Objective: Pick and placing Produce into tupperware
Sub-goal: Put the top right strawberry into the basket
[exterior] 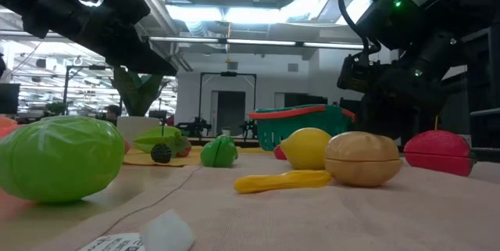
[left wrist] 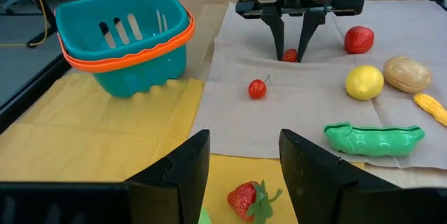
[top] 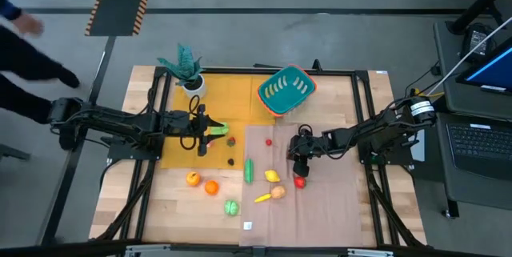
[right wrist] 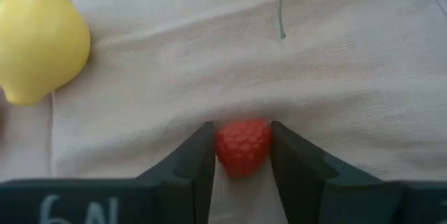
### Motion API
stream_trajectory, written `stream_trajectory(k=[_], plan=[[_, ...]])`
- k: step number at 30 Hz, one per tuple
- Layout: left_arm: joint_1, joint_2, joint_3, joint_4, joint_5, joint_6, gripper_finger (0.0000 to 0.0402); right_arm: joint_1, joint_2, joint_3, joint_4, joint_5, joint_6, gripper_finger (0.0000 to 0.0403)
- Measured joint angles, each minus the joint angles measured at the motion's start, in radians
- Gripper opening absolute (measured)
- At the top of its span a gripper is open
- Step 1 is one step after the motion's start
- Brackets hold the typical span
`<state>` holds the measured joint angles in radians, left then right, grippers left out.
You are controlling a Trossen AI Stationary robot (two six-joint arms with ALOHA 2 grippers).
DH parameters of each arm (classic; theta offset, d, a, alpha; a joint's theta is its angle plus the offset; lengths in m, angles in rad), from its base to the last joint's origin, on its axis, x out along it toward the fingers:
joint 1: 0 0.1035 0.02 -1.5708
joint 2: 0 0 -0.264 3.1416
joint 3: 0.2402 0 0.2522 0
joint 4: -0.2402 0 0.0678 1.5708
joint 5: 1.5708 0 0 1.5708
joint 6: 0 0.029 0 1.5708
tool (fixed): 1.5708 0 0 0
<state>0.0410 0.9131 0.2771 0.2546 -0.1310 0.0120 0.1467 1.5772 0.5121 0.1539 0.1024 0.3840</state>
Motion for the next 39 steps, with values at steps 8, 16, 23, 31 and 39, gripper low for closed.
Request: stream_trajectory(k=[8, 16, 23, 31, 39], plan=[[0.0, 0.0, 0.0, 0.0, 0.0, 0.0, 0.0165, 0.0, -0.016, -0.002, -0.009, -0.012, 0.0, 0.0119], [0.0, 0.0, 0.0, 0.0, 0.0, 0.0, 0.0165, 0.001, -0.116, -0.005, -0.085, -0.014, 0.0, 0.0118], [0.0, 0.0, 0.0, 0.0, 0.0, 0.0, 0.0165, -0.003, -0.217, -0.004, -0.094, 0.06, -0.008, 0.0117], [0.0, 0.0, 0.0, 0.0, 0.0, 0.0, 0.0165, -0.069, -0.347, -0.004, -0.148, 0.117, -0.056, 0.0114], [0.0, 0.0, 0.0, 0.0, 0.0, 0.0, 0.0165, -0.193, -0.412, -0.003, -0.138, 0.119, -0.15, 0.011]])
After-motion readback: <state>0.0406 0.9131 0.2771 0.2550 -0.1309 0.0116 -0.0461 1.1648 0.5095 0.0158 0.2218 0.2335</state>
